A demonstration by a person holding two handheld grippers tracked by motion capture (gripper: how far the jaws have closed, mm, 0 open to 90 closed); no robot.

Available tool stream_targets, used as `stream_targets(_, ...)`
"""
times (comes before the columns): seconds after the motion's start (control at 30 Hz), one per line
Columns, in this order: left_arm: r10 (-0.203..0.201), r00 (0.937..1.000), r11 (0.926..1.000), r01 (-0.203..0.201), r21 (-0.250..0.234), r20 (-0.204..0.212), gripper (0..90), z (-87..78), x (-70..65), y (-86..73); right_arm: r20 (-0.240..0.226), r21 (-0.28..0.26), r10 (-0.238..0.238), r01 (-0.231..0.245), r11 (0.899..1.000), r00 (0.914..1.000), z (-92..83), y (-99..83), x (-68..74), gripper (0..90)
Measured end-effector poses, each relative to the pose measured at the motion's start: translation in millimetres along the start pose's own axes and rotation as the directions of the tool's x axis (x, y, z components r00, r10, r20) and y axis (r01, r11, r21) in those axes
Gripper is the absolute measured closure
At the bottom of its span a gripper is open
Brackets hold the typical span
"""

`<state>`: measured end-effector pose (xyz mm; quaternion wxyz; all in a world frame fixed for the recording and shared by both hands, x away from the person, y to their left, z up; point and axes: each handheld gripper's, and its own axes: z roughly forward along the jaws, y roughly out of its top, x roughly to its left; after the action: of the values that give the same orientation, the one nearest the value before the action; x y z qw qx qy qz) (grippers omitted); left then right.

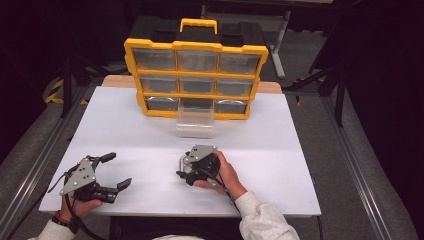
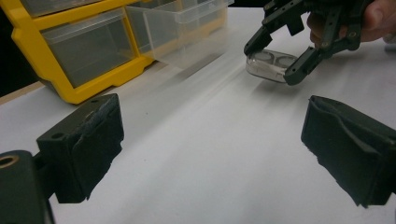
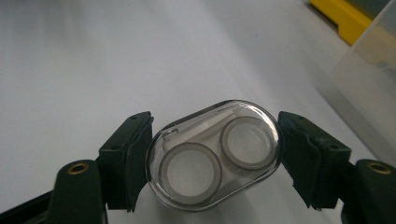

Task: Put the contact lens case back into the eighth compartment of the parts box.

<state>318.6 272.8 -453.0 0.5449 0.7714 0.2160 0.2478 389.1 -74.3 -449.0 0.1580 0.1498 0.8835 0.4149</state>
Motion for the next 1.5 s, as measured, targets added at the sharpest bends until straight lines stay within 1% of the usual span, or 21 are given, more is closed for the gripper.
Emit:
stream_targets(0.07,0.001,1.0000,1.0000,-0.001,0.000,-0.001,6.7,-0.1,0.3,0.0,0.010,-0.018,-0.010,0.010,1.000,0.9999,-4.0,2.5,1.5,29.8)
stream_targets(0.1,0.001,1.0000,1.0000,-0.001,0.000,-0.002,6.7,-0.1,0.4,0.0,0.010,-0.018,-0.010,0.010,1.000,0.9999,-4.0,2.5,1.5,29.8)
stream_targets(0.17,-0.002,1.0000,1.0000,0.002,0.000,0.000,6.7,0.5,0.5,-0.1,0.021,-0.047,-0.018,0.019,0.999,0.9996,-10.2,5.8,3.5,29.8)
stream_targets(0.43,-0.004,1.0000,1.0000,0.004,-0.002,-0.005,7.0,-0.5,0.6,-0.1,0.061,-0.103,-0.022,0.028,0.994,0.9979,-26.0,11.7,4.0,29.8)
stream_targets(0.83,-0.001,1.0000,1.0000,0.001,0.000,-0.001,6.9,0.1,0.6,-0.5,0.106,-0.149,-0.022,0.037,0.988,0.9941,-40.3,17.3,1.6,29.8)
stream_targets(0.9,0.002,1.0000,1.0000,-0.002,0.002,-0.004,6.9,0.1,0.5,-0.5,0.121,-0.157,-0.029,0.048,0.986,0.9922,-42.4,20.2,0.9,29.8)
stream_targets(0.97,0.002,1.0000,1.0000,-0.002,0.003,-0.004,6.9,0.4,0.9,-0.5,0.126,-0.160,-0.035,0.056,0.986,0.9914,-43.6,22.0,0.4,29.8)
stream_targets(1.0,0.001,1.0000,1.0000,-0.001,0.006,-0.003,6.9,0.7,0.9,-0.6,0.139,-0.173,-0.040,0.064,0.983,0.9895,-46.7,25.2,-1.2,29.8)
stream_targets(1.07,0.002,1.0000,1.0000,-0.002,0.006,-0.003,6.9,0.8,0.7,-0.6,0.147,-0.185,-0.036,0.063,0.981,0.9885,-49.8,27.7,-4.1,29.8)
stream_targets(1.13,0.002,1.0000,1.0000,-0.002,0.005,-0.003,6.9,0.8,0.4,-0.4,0.153,-0.190,-0.034,0.063,0.980,0.9876,-51.3,28.8,-5.5,29.8)
stream_targets(1.23,-0.001,1.0000,1.0000,0.001,0.006,-0.001,6.9,1.3,0.3,-0.7,0.184,-0.204,-0.034,0.072,0.976,0.9823,-57.6,33.0,-12.1,29.8)
stream_targets(1.27,-0.001,1.0000,1.0000,0.001,0.008,-0.001,6.9,1.3,0.3,-0.7,0.184,-0.204,-0.034,0.072,0.976,0.9823,-57.6,33.0,-12.1,29.8)
stream_targets(1.3,0.001,1.0000,1.0000,-0.001,0.009,-0.002,6.9,1.3,0.1,-0.6,0.199,-0.211,-0.029,0.072,0.975,0.9796,-60.7,35.2,-16.8,29.8)
stream_targets(1.43,-0.001,1.0000,1.0000,0.001,0.006,-0.001,6.9,1.2,0.2,-0.8,0.232,-0.223,-0.017,0.070,0.972,0.9726,-66.1,39.9,-26.8,29.8)
stream_targets(1.5,0.001,1.0000,1.0000,-0.001,0.005,-0.002,6.9,1.0,0.2,-0.7,0.246,-0.220,-0.013,0.069,0.973,0.9692,-68.1,42.3,-31.9,29.8)
